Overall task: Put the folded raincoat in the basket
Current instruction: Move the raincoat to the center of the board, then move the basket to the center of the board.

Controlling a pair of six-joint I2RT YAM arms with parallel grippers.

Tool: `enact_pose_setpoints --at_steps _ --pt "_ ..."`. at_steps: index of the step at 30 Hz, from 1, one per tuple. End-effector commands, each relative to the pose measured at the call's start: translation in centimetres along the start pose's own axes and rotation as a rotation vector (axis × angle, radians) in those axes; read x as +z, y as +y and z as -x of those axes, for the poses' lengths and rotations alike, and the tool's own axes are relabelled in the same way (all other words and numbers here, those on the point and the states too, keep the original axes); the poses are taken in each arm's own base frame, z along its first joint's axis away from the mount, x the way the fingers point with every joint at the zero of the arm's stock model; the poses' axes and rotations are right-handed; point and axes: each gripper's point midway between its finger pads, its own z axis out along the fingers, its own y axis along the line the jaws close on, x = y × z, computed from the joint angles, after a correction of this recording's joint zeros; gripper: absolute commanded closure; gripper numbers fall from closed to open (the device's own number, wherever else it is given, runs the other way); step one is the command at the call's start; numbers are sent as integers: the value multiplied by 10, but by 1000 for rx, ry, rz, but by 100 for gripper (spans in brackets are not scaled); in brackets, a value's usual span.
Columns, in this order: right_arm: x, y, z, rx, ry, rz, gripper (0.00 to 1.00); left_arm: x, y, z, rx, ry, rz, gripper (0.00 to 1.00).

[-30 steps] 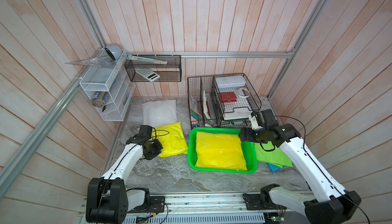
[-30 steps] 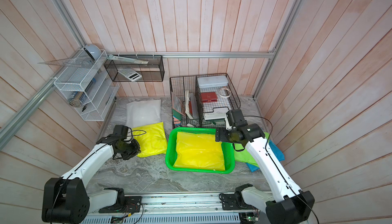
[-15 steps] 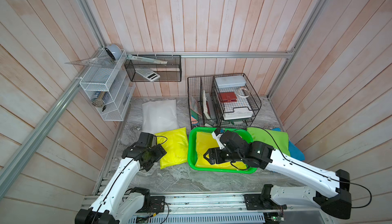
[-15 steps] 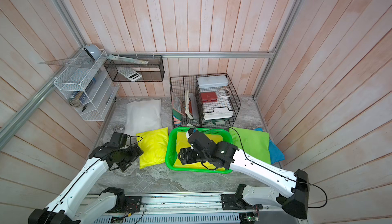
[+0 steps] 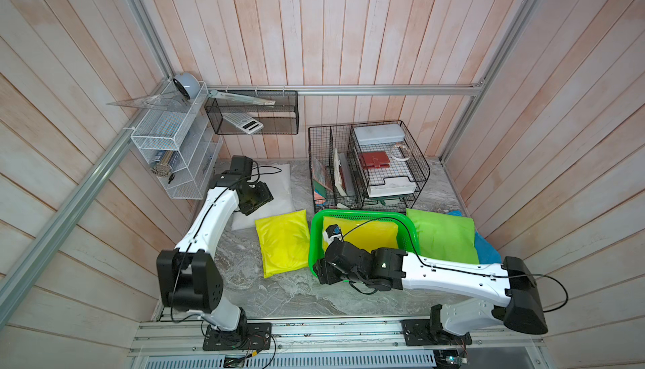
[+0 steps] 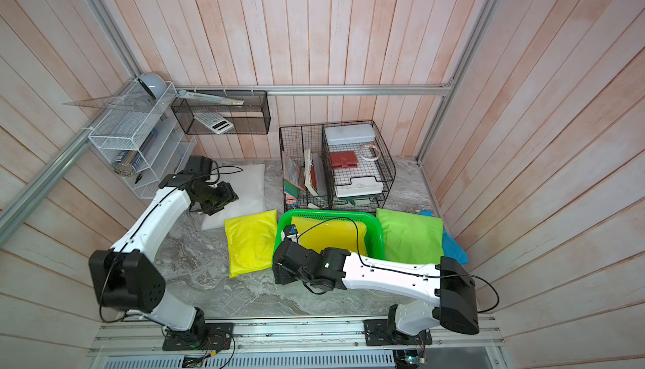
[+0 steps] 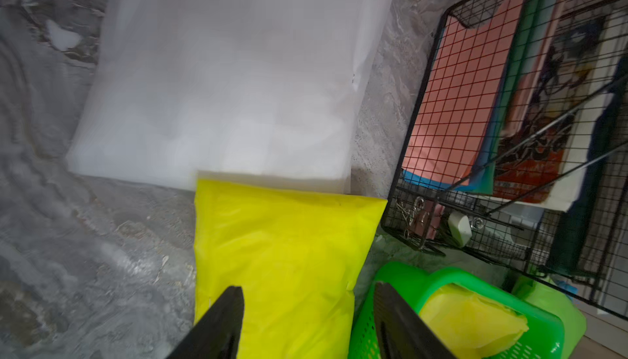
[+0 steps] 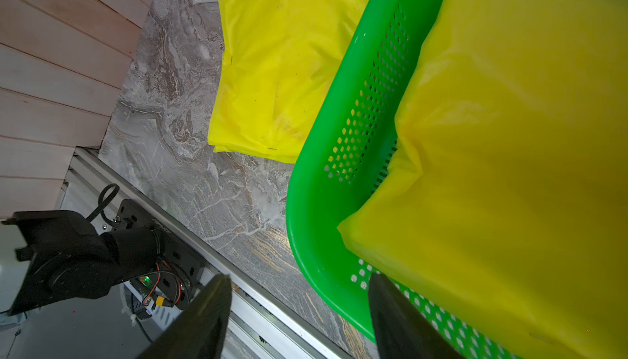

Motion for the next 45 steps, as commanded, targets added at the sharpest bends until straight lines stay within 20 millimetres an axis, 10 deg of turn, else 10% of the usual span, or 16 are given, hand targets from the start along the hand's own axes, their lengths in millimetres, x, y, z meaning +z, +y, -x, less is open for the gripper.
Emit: enact_pose_setpoints --at_steps 1,6,12,33,45 --pt "3 4 -5 -2 5 15 30 32 -18 15 139 66 -59 38" --pt "10 6 -18 -40 27 -5 30 92 -8 21 139 188 -19 42" --pt "21 16 -31 -139 41 -63 24 114 12 1 67 250 9 43" --pt "54 21 -52 -201 200 -106 22 33 115 -159 -273 105 140 45" --pt "-1 17 -47 -316 130 -84 25 14 107 -124 -234 12 164 43"
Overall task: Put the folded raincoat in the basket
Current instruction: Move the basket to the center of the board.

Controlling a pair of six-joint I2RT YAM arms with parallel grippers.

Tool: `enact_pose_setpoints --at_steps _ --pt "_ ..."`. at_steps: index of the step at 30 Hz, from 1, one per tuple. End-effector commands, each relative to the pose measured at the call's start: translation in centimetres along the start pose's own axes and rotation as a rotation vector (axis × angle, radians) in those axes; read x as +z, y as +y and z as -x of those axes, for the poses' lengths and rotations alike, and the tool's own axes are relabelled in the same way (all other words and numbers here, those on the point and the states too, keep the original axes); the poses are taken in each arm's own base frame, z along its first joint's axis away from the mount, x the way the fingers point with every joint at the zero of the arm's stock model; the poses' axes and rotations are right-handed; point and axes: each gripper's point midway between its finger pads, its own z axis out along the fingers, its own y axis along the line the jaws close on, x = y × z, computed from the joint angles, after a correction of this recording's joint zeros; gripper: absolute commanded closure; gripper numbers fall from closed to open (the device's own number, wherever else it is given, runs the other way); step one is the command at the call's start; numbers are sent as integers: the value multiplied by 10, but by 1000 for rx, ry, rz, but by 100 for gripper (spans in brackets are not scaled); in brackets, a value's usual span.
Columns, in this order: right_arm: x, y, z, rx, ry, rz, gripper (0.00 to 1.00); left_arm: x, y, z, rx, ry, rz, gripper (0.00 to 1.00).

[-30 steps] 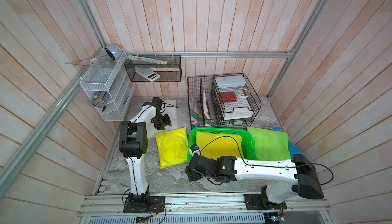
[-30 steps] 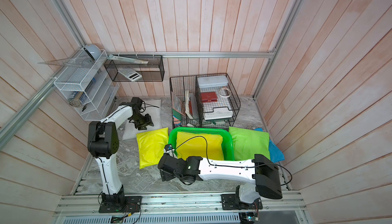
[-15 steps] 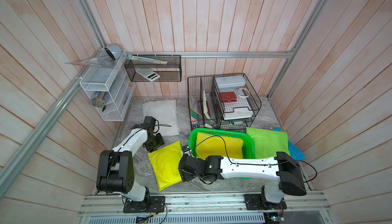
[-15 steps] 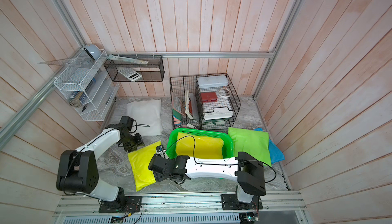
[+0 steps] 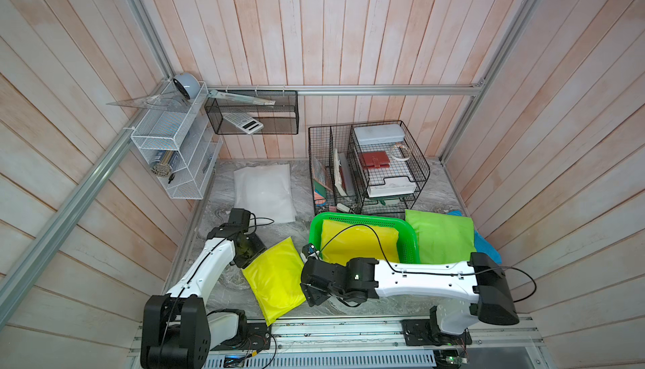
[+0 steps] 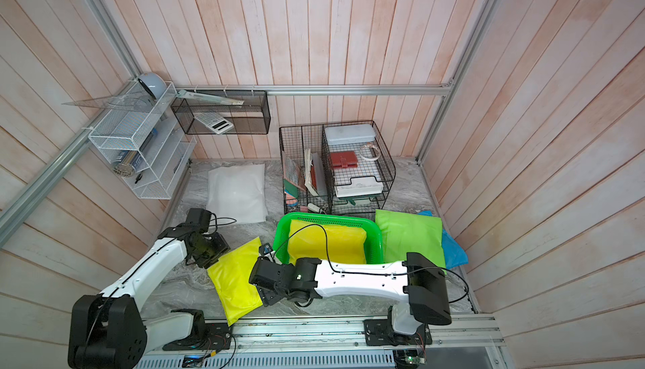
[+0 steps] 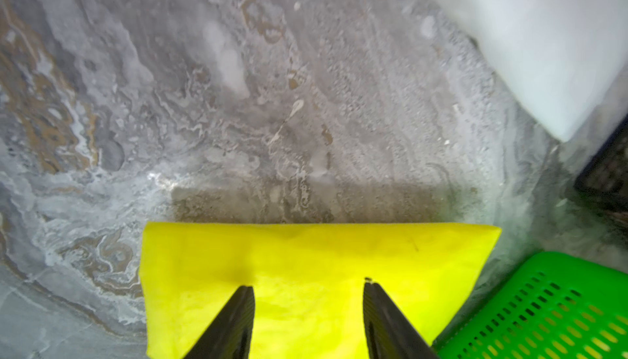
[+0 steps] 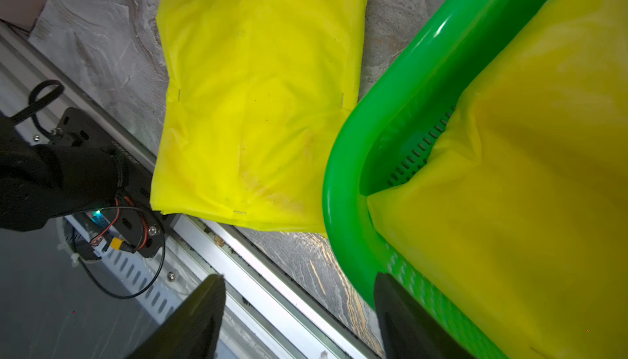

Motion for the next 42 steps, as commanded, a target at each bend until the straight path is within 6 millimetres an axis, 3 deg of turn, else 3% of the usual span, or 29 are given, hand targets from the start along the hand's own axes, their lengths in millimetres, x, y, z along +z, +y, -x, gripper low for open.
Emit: enact_pose_setpoints --at_steps 1,8,12,18,25,27,31,34,35,38,40,42 --pt "-16 -17 -7 -40 -5 -38 25 -8 -7 19 8 -53 4 43" --pt "-4 -9 -58 -70 109 48 39 -13 -9 24 22 -57 -6 43" --pt "15 -13 -79 -108 174 -3 47 -9 -10 23 27 -49 -12 43" --pt "18 -86 -74 -28 189 -337 50 -3 -6 20 35 -34 1 43" --pt "4 -165 -84 191 168 -399 52 -5 -6 20 43 -28 -6 43" --pt "-2 -176 -83 204 171 -376 52 -6 -7 21 44 -32 -10 43" --pt "-17 -176 -69 152 132 -348 52 -8 -13 27 55 -36 -20 43" --pt "-34 -187 -60 156 90 -418 40 -10 -22 32 68 -30 -43 43" --pt "-37 -183 -60 173 96 -400 36 -11 -27 33 77 -27 -57 43" --pt "-36 -144 -59 155 129 -221 30 -14 -35 34 107 -16 -89 43" --pt "-30 -120 -63 152 119 -140 30 -16 -36 35 120 -18 -93 42" --pt "-22 -115 -75 161 147 -138 35 -17 -35 34 128 -20 -92 42"
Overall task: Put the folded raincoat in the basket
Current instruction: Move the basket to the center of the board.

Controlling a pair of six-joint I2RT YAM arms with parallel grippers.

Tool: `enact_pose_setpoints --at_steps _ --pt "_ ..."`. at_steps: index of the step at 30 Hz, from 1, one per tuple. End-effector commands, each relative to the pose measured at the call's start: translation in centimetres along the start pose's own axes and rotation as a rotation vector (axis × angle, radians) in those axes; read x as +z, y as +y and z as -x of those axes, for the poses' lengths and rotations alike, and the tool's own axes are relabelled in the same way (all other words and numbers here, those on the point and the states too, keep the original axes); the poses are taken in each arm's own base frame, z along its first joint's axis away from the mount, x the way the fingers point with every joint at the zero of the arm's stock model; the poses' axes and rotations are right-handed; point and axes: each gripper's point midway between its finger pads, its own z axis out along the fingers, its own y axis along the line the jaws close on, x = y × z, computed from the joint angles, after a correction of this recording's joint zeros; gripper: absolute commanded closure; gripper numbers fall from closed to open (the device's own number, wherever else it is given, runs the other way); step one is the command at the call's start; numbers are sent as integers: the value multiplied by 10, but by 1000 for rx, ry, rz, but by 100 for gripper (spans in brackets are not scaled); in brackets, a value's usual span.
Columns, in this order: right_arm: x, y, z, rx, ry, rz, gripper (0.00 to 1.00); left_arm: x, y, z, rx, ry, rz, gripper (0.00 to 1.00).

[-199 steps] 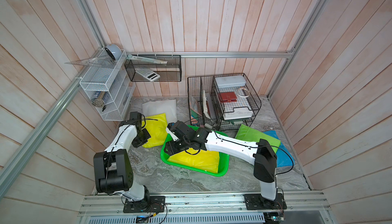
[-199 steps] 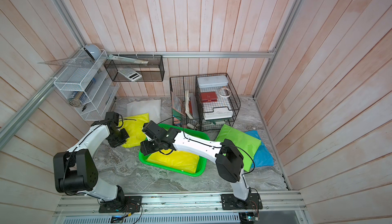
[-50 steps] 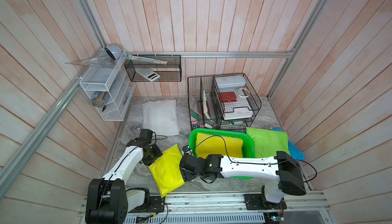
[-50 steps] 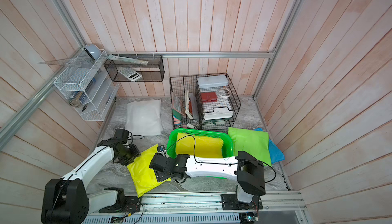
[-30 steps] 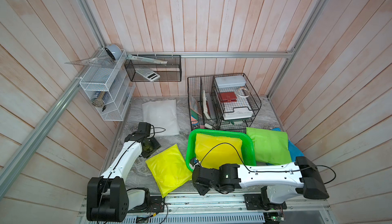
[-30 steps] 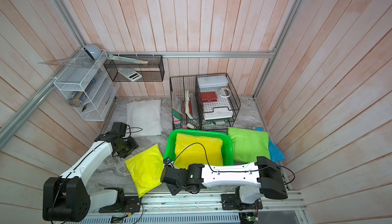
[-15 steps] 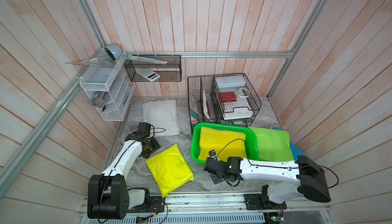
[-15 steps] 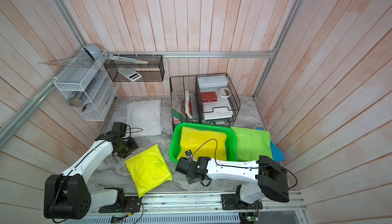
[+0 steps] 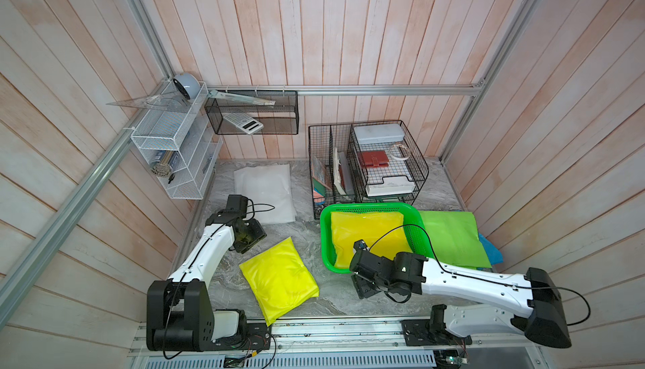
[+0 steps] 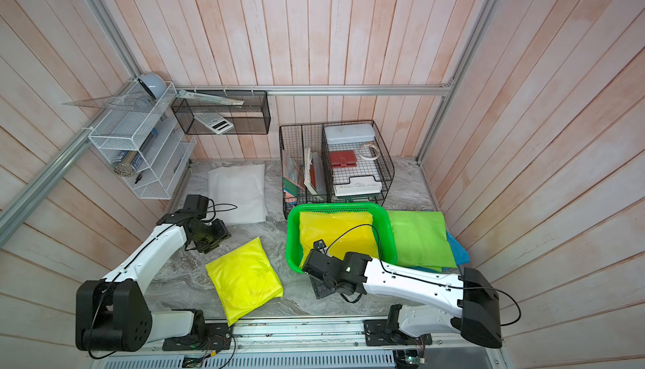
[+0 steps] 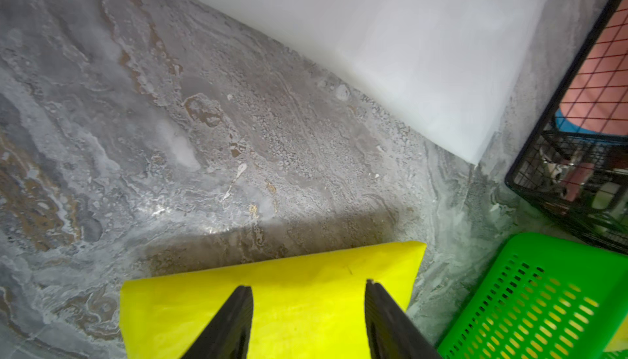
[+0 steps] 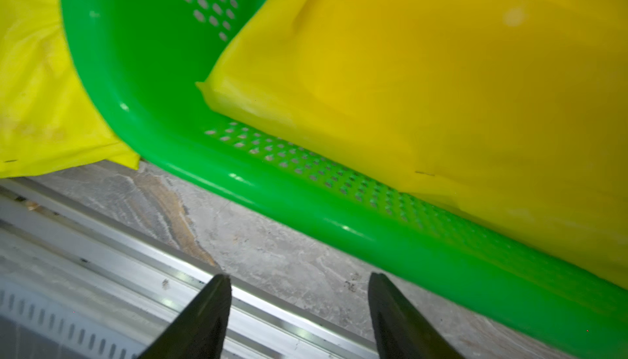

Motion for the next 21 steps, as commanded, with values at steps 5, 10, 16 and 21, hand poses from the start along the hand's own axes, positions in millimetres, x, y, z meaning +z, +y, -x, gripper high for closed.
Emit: enact_pose_setpoints --at_steps 5,10,16,21 --pt "20 2 -25 42 79 -35 43 -2 -3 -3 35 3 -28 42" --pt "20 -53 -15 176 -72 -227 44 5 4 -7 28 9 -11 42" --pt "22 -98 4 278 -149 -255 44 9 6 -8 26 15 -6 42" --pt "27 -113 22 299 -146 -229 45 12 8 -9 25 23 1 42"
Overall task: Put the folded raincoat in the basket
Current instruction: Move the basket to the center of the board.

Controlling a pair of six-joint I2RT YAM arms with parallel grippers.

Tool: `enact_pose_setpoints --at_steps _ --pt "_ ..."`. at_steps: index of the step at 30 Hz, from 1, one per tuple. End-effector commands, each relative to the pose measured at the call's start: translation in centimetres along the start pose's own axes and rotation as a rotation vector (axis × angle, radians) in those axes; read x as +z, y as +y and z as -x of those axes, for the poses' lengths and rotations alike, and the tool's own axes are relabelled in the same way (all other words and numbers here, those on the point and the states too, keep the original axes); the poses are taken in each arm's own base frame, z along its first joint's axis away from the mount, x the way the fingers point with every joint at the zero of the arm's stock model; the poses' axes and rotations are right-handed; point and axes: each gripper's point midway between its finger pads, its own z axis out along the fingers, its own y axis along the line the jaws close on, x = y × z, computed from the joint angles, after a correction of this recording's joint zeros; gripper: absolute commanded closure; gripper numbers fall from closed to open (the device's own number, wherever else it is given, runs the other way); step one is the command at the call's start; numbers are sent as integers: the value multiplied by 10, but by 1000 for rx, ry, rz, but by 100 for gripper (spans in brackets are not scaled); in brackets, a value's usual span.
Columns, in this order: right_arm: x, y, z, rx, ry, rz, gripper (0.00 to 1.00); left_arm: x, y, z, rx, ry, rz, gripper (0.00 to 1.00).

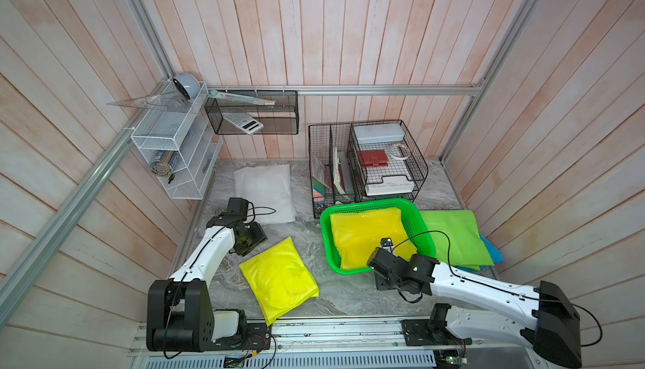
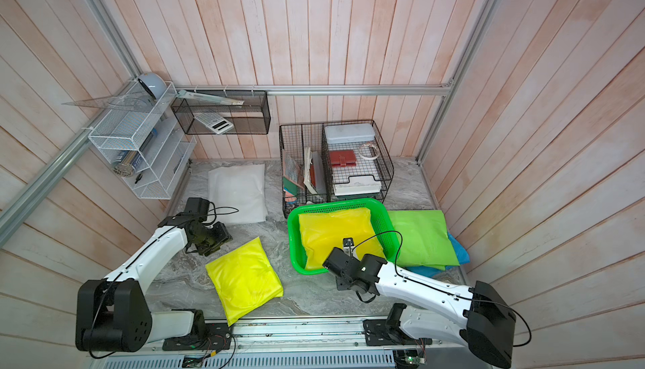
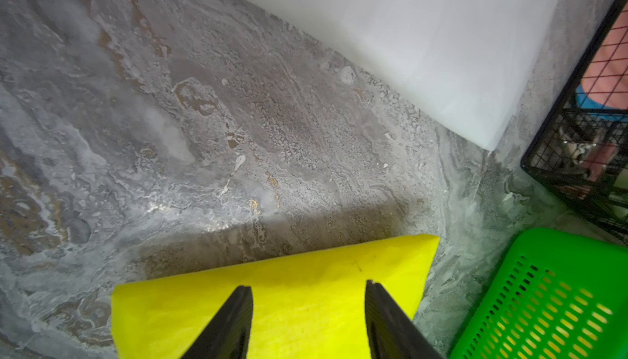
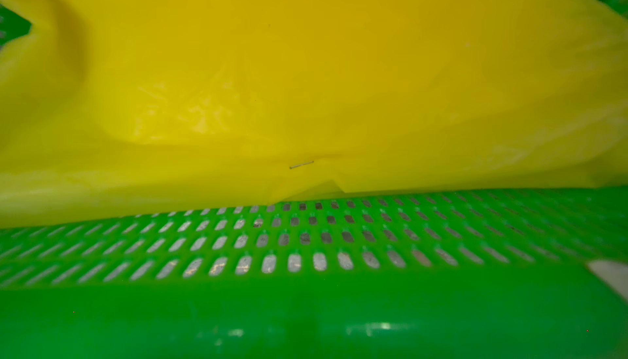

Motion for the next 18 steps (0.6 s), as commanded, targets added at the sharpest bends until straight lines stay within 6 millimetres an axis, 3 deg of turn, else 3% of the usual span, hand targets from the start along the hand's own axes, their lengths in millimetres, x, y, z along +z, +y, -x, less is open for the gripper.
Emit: enact_pose_setpoints --at_steps 1,7,11,14,18 --pt "6 2 35 24 -82 16 45 4 4 0 9 0 5 42" --pt "13 24 48 -11 -67 69 45 4 5 -1 9 1 9 42" --pt "15 28 60 -31 -50 48 45 4 5 0 11 0 12 42" --pt "9 33 61 -29 -28 68 36 5 4 0 15 7 15 39" --pt "-11 44 45 -89 79 147 22 2 2 2 29 12 14 39"
